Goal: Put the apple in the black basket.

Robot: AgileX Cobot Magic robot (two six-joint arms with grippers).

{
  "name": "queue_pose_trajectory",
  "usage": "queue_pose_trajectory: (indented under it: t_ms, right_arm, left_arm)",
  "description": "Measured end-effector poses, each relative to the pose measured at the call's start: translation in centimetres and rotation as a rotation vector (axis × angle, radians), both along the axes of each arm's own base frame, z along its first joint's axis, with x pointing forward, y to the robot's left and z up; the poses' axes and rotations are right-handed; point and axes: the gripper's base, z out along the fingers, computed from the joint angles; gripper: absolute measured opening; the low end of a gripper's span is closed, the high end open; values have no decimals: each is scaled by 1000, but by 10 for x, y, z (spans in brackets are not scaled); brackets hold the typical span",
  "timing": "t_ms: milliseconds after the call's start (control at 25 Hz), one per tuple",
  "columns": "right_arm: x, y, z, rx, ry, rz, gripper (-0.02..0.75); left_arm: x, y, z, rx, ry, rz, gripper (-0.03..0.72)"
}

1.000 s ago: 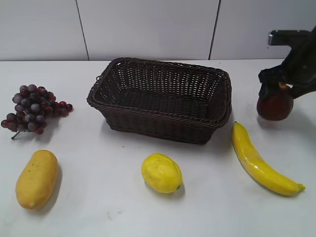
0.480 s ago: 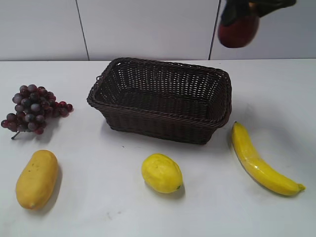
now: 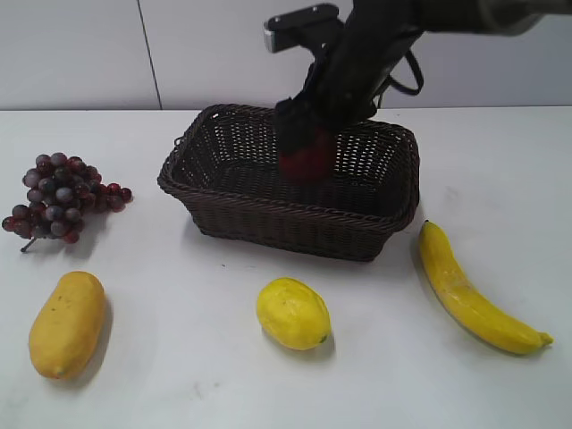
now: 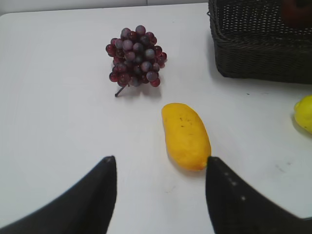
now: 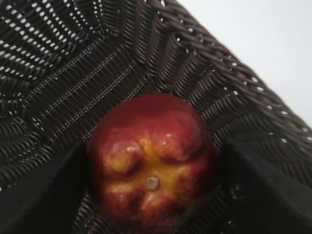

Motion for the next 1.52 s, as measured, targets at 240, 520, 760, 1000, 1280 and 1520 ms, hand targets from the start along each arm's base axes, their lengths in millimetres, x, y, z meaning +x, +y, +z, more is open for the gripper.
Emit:
queue_pose_trajectory:
  t_ms: [240, 520, 760, 1000, 1280, 1520]
  right_arm:
    - [10, 7, -54, -34, 59, 0, 603]
    - [12, 11, -54, 9, 61, -15, 658]
    - [20, 13, -7, -32, 46, 20, 658]
    - [4, -5, 96, -76, -90, 30, 650]
    - [-44, -44, 178, -128, -157, -42, 619]
    - [-98, -79, 194, -120, -158, -93, 601]
  left_arm:
    - [0, 0, 0, 0, 0, 0, 435]
    - [0, 0, 0, 0, 0, 0, 435]
    - [0, 0, 0, 0, 0, 0, 435]
    - [0, 0, 0, 0, 0, 0, 435]
    - [0, 0, 0, 0, 0, 0, 435]
    - [0, 0, 0, 0, 0, 0, 435]
